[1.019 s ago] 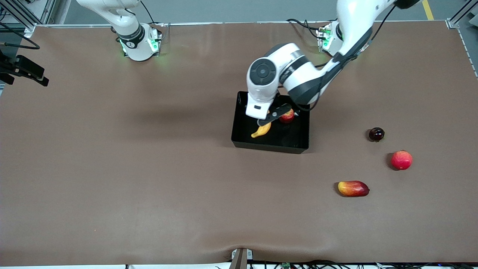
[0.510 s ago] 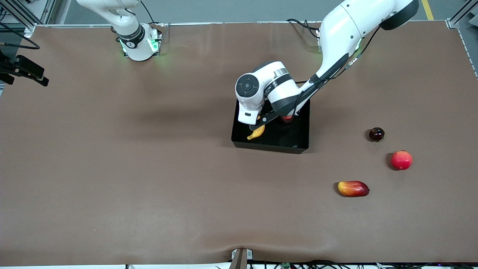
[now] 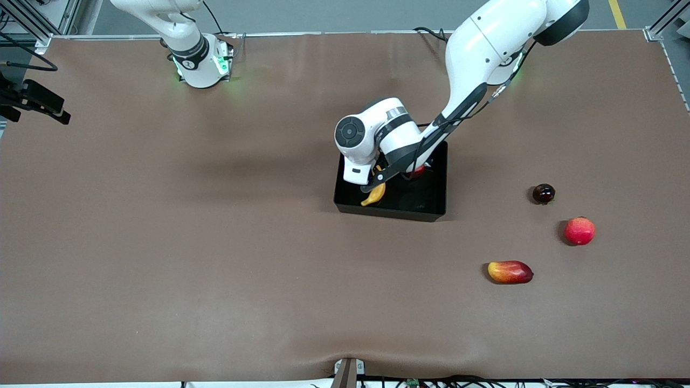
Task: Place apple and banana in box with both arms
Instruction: 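Lower the banana into the box and open the left gripper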
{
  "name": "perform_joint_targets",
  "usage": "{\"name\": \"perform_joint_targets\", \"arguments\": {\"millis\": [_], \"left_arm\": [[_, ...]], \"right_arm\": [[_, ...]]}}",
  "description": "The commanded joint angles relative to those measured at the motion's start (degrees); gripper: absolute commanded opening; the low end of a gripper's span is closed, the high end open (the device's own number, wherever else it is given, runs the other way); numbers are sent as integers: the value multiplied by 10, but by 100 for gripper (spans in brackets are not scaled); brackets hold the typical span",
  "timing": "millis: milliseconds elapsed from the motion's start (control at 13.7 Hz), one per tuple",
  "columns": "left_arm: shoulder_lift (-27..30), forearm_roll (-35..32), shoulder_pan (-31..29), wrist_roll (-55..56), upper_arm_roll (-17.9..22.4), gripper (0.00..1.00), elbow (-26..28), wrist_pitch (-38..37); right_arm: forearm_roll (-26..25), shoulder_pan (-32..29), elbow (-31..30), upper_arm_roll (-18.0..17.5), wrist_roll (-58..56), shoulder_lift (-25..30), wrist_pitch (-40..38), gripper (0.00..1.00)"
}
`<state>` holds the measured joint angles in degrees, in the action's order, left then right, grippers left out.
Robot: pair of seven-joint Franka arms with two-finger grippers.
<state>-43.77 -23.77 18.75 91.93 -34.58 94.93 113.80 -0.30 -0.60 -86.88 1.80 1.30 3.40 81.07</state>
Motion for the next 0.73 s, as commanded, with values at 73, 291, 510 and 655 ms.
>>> {"name": "perform_joint_targets", "arguments": {"millis": [73,291,510,655], "left_arm": [[11,-10,-1,25,4,100,-12,-1],[48,-10,-24,11,3,100,-39,-30],[96,-3,-57,-70,0,100,-83,-105],[143,22,-96,-138,-1,100,-90,-121]], "right_arm": [[0,-12,1,-8,-8,2,-3,100],[0,-12,1,-8,-9,2,-3,100],[0,-12,1,-8,-9,2,-3,100],[0,-12,1,-8,-9,2,-3,100]]}}
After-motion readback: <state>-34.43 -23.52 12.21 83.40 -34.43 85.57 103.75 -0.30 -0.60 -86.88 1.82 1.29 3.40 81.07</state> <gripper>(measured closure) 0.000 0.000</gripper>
